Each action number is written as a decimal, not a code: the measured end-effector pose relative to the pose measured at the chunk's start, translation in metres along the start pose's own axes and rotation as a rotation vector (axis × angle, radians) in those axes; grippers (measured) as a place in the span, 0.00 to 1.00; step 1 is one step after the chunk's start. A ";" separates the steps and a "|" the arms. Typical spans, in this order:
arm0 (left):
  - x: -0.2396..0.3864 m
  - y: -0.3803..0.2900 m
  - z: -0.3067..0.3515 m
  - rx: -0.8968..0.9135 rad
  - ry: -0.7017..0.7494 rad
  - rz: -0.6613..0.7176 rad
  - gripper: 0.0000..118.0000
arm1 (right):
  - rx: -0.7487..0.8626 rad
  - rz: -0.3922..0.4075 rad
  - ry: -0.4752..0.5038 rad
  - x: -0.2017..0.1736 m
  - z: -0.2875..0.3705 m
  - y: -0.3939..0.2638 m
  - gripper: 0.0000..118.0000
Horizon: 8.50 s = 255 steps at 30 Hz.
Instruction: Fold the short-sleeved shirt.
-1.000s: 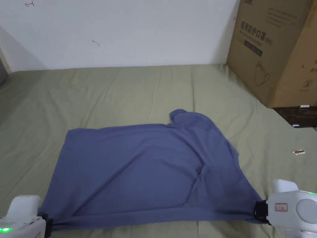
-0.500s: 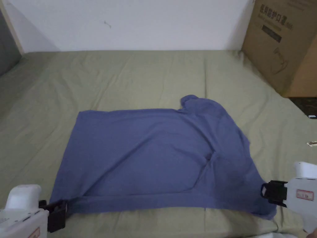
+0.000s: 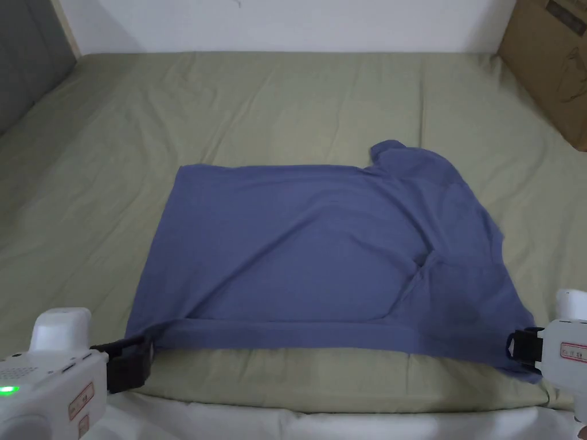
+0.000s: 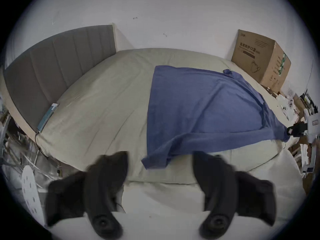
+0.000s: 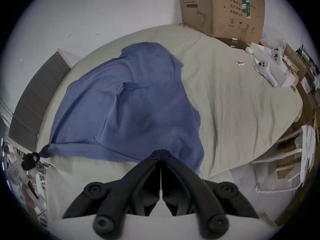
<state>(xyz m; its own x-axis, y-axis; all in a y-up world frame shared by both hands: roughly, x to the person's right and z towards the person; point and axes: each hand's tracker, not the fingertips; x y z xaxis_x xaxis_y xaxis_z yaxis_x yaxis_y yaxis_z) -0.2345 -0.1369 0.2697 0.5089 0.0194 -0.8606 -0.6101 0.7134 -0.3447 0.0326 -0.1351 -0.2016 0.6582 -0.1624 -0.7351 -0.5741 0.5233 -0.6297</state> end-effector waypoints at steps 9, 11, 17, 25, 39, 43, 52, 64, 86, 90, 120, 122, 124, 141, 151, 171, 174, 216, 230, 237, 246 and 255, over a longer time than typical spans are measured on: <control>0.010 0.007 -0.044 -0.103 -0.051 0.018 0.02 | -0.020 -0.041 0.003 0.010 -0.001 -0.007 0.00; 0.011 0.010 -0.042 -0.160 -0.091 -0.010 0.01 | -0.021 -0.052 -0.004 0.014 0.000 -0.009 0.00; 0.010 0.014 -0.037 -0.134 -0.055 -0.008 0.01 | 0.003 -0.085 0.010 0.028 0.003 -0.007 0.06; 0.016 0.017 -0.035 -0.141 -0.061 -0.027 0.01 | -0.070 -0.020 -0.026 0.033 -0.034 0.011 0.52; 0.008 0.052 -0.016 -0.096 -0.051 -0.017 0.01 | 0.000 -0.042 0.025 0.023 0.003 0.043 0.03; 0.006 0.089 -0.032 -0.071 -0.030 -0.059 0.01 | 0.034 -0.008 0.028 0.015 0.003 0.080 0.03; 0.013 0.142 -0.129 -0.152 -0.022 -0.120 0.01 | -0.032 0.088 -0.062 -0.006 -0.073 0.158 0.03; 0.001 0.121 -0.123 -0.196 -0.015 -0.022 0.87 | -0.011 -0.030 -0.052 0.009 -0.067 0.143 0.60; -0.020 0.064 -0.084 -0.125 -0.099 0.207 0.78 | 0.045 -0.048 0.054 -0.007 -0.019 0.029 0.10; -0.020 0.061 -0.113 -0.179 -0.118 0.206 0.05 | 0.052 -0.048 0.047 -0.006 -0.017 0.029 0.10; -0.014 0.091 -0.065 -0.146 -0.092 0.096 0.04 | 0.031 -0.118 0.042 0.047 -0.036 0.073 0.04; -0.017 0.092 -0.058 -0.138 -0.104 0.103 0.04 | 0.032 -0.130 0.059 0.052 -0.020 0.072 0.04; -0.016 0.090 -0.050 -0.134 -0.082 0.083 0.04 | 0.041 -0.130 0.080 0.055 0.001 0.065 0.04; -0.026 0.019 -0.041 -0.305 -0.024 0.029 0.73 | -0.115 -0.114 0.000 0.061 -0.003 -0.010 0.54; -0.011 0.085 -0.041 -0.129 -0.117 0.103 0.17 | 0.048 -0.043 0.035 0.038 0.008 0.074 0.44; 0.041 0.156 -0.144 -0.185 -0.125 0.048 0.00 | 0.011 -0.020 -0.019 0.009 -0.167 0.265 0.71; 0.042 0.161 -0.158 -0.196 -0.103 0.043 0.00 | -0.038 0.001 -0.024 0.009 -0.192 0.278 0.71; 0.003 0.252 -0.319 -0.274 0.040 0.040 0.62 | 0.009 0.040 0.034 0.008 -0.189 0.271 0.00; -0.013 0.260 -0.148 -0.074 -0.054 -0.035 0.01 | 0.151 0.041 0.128 0.000 -0.048 0.240 0.00; -0.025 0.193 -0.060 -0.024 -0.094 -0.022 0.01 | 0.168 0.053 0.144 0.023 0.033 0.156 0.00; -0.033 0.070 -0.056 -0.225 -0.093 -0.017 0.01 | -0.047 0.014 0.040 0.045 0.010 0.015 0.00; -0.041 0.044 -0.051 -0.256 -0.057 0.035 0.60 | -0.053 -0.023 0.024 0.049 -0.009 -0.015 0.52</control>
<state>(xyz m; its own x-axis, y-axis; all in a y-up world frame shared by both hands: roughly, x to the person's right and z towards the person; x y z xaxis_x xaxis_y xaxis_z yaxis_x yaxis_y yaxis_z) -0.3135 -0.1423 0.2707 0.5140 0.0856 -0.8535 -0.7580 0.5110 -0.4053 0.0692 -0.1582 -0.2297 0.6600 -0.1938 -0.7258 -0.5846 0.4743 -0.6582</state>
